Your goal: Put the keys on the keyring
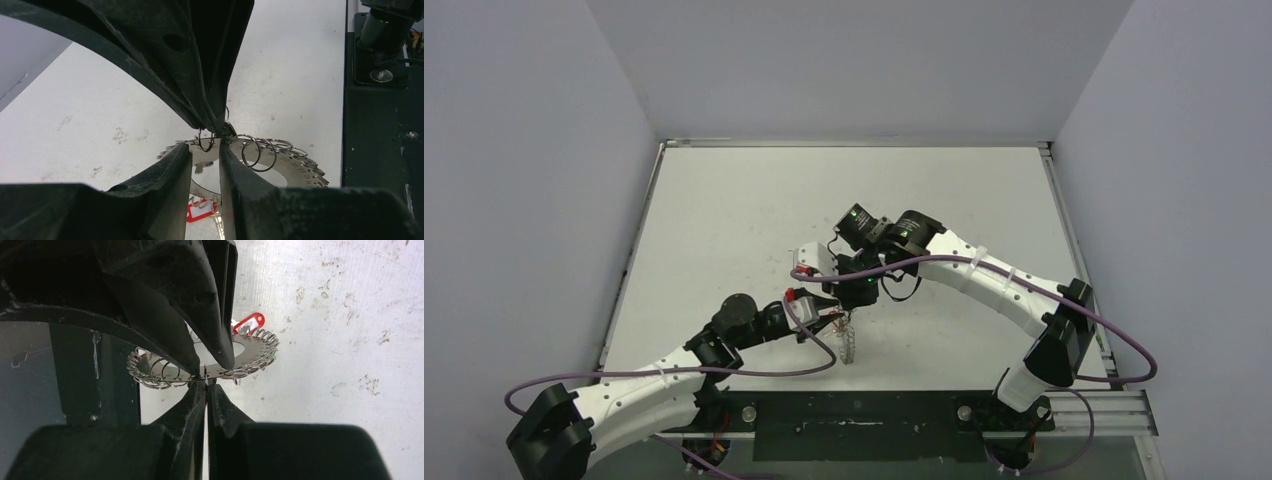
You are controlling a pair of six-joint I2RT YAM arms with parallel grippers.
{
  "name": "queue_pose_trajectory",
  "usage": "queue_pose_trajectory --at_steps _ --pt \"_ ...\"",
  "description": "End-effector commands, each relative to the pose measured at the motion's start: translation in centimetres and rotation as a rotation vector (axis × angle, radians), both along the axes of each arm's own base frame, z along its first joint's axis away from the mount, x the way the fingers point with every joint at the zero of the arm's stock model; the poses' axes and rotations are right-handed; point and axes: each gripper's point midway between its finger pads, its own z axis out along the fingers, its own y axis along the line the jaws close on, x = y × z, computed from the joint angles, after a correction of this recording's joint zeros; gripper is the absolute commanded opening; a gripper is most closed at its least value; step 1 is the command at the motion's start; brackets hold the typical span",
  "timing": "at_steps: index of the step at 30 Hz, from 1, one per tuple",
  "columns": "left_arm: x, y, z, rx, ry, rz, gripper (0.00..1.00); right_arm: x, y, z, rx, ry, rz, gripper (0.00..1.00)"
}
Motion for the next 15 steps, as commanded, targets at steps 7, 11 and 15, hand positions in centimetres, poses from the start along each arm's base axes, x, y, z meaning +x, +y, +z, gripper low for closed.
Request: queue_pose_trajectory --at_steps 7,11,15 --pt "0.03 -0.92 4.62 -0.12 -0.08 -0.032 0.16 0.32 1.47 1.94 0.063 -0.042 0.007 0.0" --pt "0.03 -1.04 4.2 -0.11 -0.069 -0.036 0.12 0.22 1.68 2.02 0.068 -0.044 0.01 0.0" --pt "0.29 -1.29 4.09 -0.104 -0.066 -0.034 0.05 0.01 1.76 2.05 0.068 -0.044 0.014 0.0"
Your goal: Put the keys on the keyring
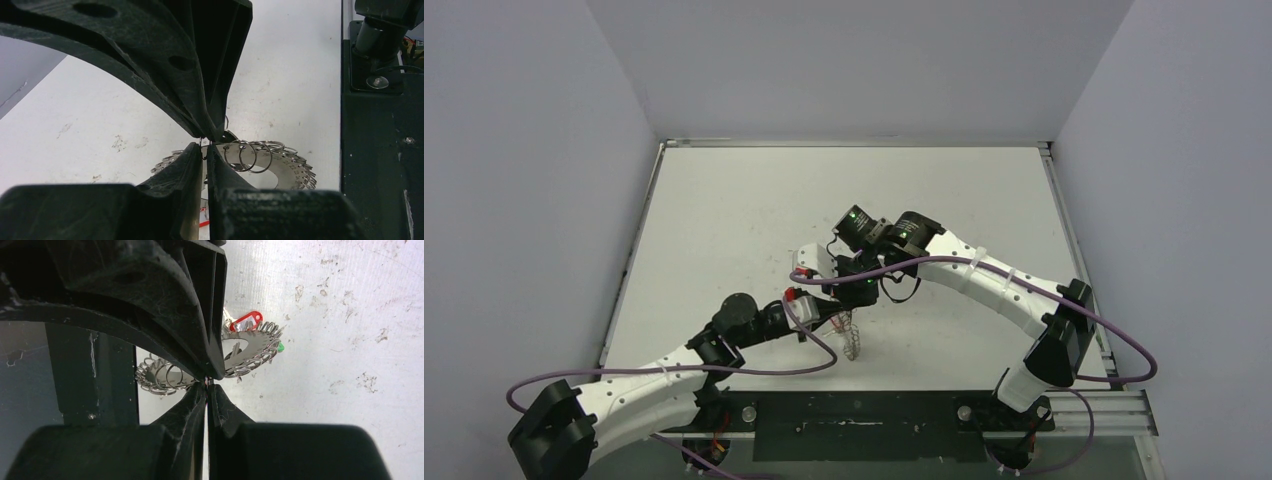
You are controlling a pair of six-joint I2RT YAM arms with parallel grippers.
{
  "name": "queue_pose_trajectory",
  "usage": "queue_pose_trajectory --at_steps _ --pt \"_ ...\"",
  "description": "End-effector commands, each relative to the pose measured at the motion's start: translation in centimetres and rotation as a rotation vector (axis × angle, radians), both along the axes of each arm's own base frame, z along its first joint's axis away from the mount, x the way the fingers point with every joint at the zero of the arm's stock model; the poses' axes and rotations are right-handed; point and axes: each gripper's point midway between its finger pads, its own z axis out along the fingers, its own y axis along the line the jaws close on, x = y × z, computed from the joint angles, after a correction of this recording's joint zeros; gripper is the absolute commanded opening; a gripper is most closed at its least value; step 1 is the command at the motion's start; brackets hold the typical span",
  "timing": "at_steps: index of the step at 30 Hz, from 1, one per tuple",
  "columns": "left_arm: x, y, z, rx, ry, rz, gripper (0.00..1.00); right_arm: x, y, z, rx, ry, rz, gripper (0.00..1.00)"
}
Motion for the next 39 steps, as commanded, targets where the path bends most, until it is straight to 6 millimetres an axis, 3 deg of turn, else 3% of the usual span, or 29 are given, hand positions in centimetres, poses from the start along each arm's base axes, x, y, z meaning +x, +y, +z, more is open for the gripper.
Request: queue_pose_trajectory --at_steps 1,8,13,17,24,34,39 --pt "0.4 -0.9 3.3 -0.073 -0.053 -0.019 0.03 0.2 1.7 2.0 0.073 -0.034 0.009 0.0" --pt "0.6 -1.1 3.1 -0.066 -0.051 -0.017 0.0 0.6 1.9 1.9 0.081 -0.052 -0.013 0.0" --pt "0.8 -0.3 3.6 -0.108 -0.046 0.028 0.0 2.2 2.3 3.4 0.183 -0.082 -0.117 0.38" --pt "1.0 0.6 4.2 -0.177 -0.053 0.082 0.0 3.4 1.7 4.8 0.313 -0.072 -0.189 0.52" --pt "0.8 1.9 5.6 -0.301 -0.106 0.118 0.0 3.8 0.7 5.6 0.465 0.011 -0.219 0.51" --pt "-0.3 2.1 7.0 -0.363 -0.164 0.072 0.0 0.9 1.2 5.0 0.575 0.053 0.019 0.44" --pt "-0.4 2.1 7.0 -0.363 -0.166 0.068 0.0 0.9 1.4 4.7 0.601 0.032 0.05 0.43"
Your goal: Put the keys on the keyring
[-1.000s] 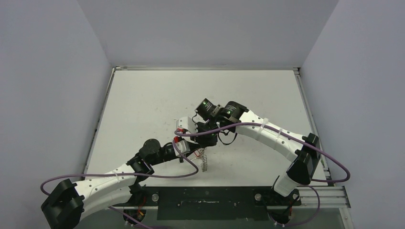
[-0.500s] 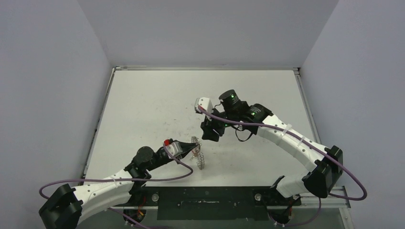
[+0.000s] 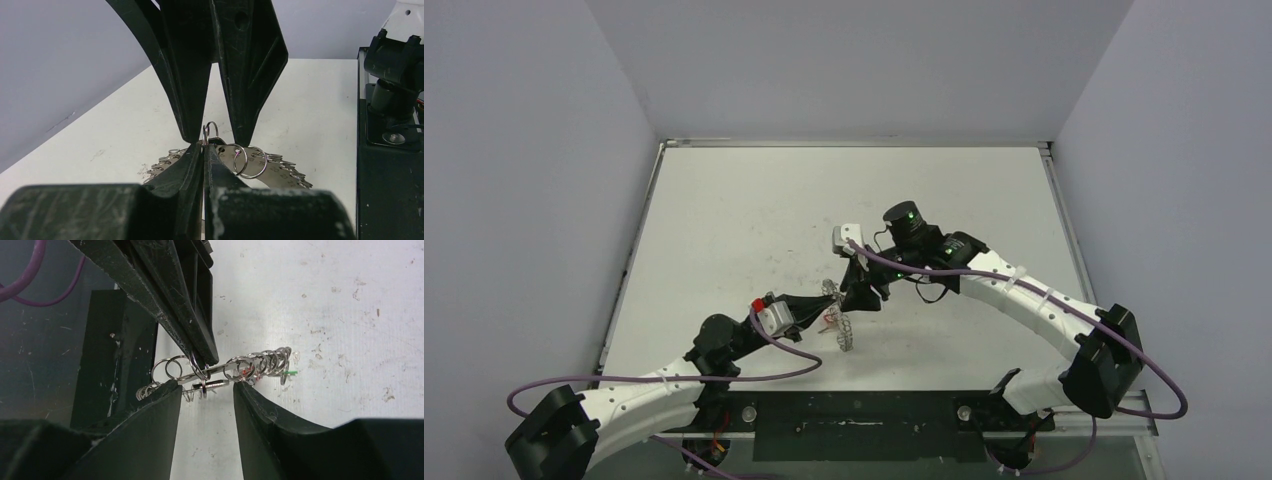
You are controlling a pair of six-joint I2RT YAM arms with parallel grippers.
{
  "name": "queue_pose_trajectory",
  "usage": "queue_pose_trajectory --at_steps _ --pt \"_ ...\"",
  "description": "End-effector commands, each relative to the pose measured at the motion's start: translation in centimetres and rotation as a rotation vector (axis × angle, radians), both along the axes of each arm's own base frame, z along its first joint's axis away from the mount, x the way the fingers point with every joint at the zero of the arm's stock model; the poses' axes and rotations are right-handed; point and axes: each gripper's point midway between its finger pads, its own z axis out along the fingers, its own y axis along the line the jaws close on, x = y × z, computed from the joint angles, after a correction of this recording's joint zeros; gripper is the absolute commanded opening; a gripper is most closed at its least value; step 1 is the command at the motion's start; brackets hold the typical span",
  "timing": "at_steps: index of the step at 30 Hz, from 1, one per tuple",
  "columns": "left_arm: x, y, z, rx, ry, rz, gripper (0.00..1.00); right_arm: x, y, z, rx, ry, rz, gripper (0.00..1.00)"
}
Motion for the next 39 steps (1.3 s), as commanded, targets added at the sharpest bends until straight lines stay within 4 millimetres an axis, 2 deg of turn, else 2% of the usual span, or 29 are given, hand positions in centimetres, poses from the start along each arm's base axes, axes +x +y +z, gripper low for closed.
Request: queue_pose_trajectory --at_steps 1,4,12,13,22,25,28,34,39 --pt "-0.7 0.3 3.7 -0.112 -0.088 -0.019 0.0 0.0 0.9 3.0 0.138 -0.105 0.074 0.42" --pt "-0.7 0.2 3.7 -0.108 -0.087 -0.021 0.0 0.1 1.0 3.0 0.146 -0.108 0.076 0.34" --pt "-0.8 0.2 3.6 -0.104 -0.084 -0.027 0.0 0.3 1.3 2.9 0.148 -0.103 0.075 0.01" --pt "-0.8 0.2 3.7 -0.105 -0.084 -0.027 0.0 0.3 1.2 2.9 0.145 -0.103 0.074 0.0" --pt "-0.4 0.4 3.2 -0.091 -0.061 -0.002 0.01 0.4 0.0 3.1 0.066 -0.129 0.045 0.0" --pt "-0.2 0.4 3.1 -0.071 -0.049 0.006 0.22 0.6 -0.8 2.9 -0.015 -0.12 0.013 0.0" --pt "-0.1 0.5 2.7 -0.025 -0.039 0.013 0.28 0.6 -1.3 2.6 -0.105 -0.123 0.005 0.0" --pt "0.4 1.1 1.7 0.055 -0.007 0.057 0.31 0.2 -1.0 1.8 -0.26 -0.165 0.004 0.0" --pt "0.2 1.3 1.7 0.107 0.008 0.056 0.31 0.2 -0.6 1.1 -0.366 -0.161 -0.013 0.0"
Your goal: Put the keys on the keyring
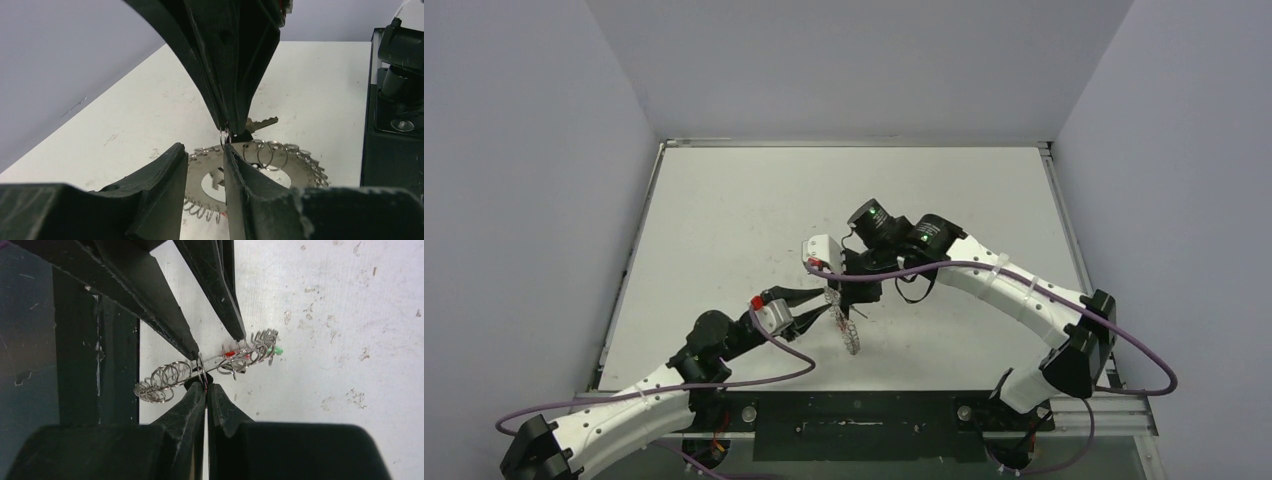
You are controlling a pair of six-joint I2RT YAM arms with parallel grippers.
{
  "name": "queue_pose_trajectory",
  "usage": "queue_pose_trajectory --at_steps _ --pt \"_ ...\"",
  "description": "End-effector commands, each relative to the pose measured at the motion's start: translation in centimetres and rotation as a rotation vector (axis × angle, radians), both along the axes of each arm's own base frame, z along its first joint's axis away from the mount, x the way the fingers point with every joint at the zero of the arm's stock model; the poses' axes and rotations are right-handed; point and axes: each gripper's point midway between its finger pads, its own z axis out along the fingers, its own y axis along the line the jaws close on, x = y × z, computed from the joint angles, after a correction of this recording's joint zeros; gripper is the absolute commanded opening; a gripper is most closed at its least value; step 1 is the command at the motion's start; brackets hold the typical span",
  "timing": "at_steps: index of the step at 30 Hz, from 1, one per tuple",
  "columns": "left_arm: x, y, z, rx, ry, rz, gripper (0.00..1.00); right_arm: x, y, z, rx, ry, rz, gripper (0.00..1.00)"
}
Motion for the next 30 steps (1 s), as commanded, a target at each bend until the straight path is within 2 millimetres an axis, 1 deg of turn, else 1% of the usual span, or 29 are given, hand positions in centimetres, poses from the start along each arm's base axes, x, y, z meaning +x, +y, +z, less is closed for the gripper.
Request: queue_pose_trajectory --at_steps 1,5,10,14,19,22,25,30 --pt "0.2 0.1 1.2 0.043 -0.002 0.008 0.31 0.8 -0.2 0.0 -0.1 -0.036 -0.045 0.0" --pt "-0.3 -0.1 0.1 0.107 0.026 -0.022 0.31 1.1 0.0 -0.1 -0.152 -0.03 -0.068 0.0" --pt "-0.6 -0.6 -0.3 0.14 0.046 -0.058 0.31 1.0 0.6 -0.3 -0.158 -0.029 -0.067 0.0" --pt "-0.3 -1.3 -0.5 0.132 0.059 -0.069 0.31 0.7 1.3 -0.5 -0.15 -0.019 -0.058 0.0" --pt "0.4 -2.0 -0.3 0.108 0.06 -0.064 0.3 0.5 1.6 -0.8 -0.165 -0.01 -0.054 0.0" --pt "0.6 -2.3 -0.2 0.098 0.059 -0.061 0.26 0.3 1.6 -0.9 -0.167 -0.01 -0.05 0.0" --pt "0.7 -2.4 0.0 0.089 0.052 -0.061 0.24 0.4 1.6 -1.1 -0.174 -0.012 -0.05 0.0" --pt "0.5 -2.1 0.6 0.074 0.037 -0.06 0.24 0.5 1.5 -1.3 -0.18 -0.015 -0.053 0.0"
